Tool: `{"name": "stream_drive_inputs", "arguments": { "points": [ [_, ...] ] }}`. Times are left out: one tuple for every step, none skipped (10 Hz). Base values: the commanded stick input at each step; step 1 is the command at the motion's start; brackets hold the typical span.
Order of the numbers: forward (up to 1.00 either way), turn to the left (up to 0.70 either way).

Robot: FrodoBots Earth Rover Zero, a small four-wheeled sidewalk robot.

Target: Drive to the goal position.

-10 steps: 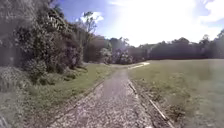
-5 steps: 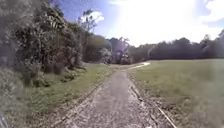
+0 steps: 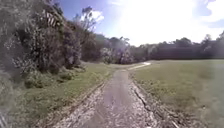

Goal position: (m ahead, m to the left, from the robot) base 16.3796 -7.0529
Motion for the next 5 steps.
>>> {"name": "stream_drive_inputs", "arguments": {
  "points": [
    [0.7, 0.0],
    [0.7, 0.0],
    [0.7, -0.25],
    [0.7, -0.04],
    [0.7, 0.0]
  ]
}}
